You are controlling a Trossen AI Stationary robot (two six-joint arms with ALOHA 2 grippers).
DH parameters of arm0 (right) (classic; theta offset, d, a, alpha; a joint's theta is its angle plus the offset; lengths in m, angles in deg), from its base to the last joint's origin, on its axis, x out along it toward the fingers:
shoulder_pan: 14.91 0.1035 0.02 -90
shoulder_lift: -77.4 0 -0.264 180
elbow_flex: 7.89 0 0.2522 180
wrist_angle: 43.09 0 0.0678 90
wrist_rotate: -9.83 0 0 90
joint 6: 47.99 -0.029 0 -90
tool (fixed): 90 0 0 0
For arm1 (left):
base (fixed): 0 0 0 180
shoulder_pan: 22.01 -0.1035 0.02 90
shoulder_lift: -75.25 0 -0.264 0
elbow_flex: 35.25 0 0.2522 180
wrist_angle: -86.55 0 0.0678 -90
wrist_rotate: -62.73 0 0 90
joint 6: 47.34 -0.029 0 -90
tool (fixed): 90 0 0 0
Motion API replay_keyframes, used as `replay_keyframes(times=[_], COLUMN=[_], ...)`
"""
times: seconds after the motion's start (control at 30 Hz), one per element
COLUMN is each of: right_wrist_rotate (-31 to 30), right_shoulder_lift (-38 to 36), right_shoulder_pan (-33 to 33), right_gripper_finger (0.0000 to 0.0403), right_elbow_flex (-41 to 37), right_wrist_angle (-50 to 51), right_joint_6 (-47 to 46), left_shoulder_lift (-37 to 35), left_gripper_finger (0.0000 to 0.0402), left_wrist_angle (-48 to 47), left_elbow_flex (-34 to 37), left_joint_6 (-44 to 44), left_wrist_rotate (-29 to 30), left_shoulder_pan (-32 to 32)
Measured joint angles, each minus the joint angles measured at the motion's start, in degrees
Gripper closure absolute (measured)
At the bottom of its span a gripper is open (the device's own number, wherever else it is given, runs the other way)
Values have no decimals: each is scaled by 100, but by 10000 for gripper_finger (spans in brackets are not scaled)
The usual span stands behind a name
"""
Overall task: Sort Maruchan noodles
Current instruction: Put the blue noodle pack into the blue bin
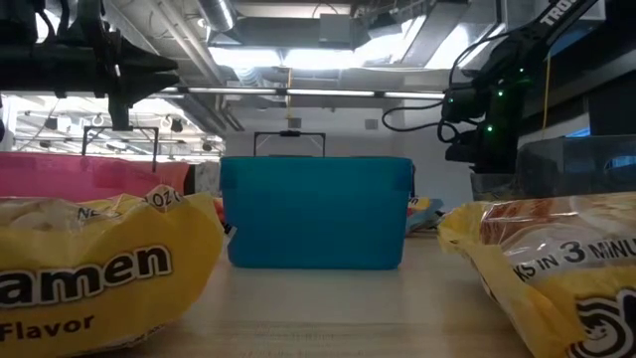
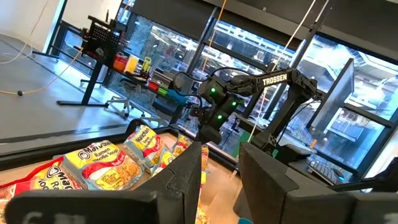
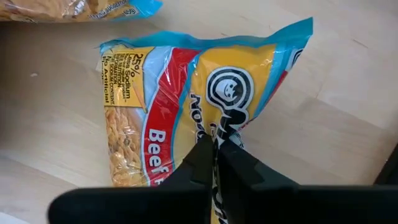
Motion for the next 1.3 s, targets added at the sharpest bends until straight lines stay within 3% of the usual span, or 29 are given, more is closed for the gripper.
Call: replay_keyframes(times=[0.33,0.63,0.97,1.3], right_wrist_rotate=[507,1347,1424,1405], right_shoulder_lift=[0,0,-2,4], right_shoulder_pan=[4,108,1144,2796], right_gripper_finger=[399,401,402,403], right_elbow_flex=[193,1080,2294,2603], right_wrist_angle=[33,67,392,-217], right_joint_6=[7,293,317,133], left_shoulder_lift=[0,0,0,0], left_gripper_finger=[299,299,299,299], left_wrist_angle=[-158,-212,-228,-271], left_elbow_flex=[0,0,0,0], left_joint_6=[-9,-10,-14,-55], left_wrist_rotate=[-2,-2,146,289], left_shoulder_pan=[0,0,-1,0])
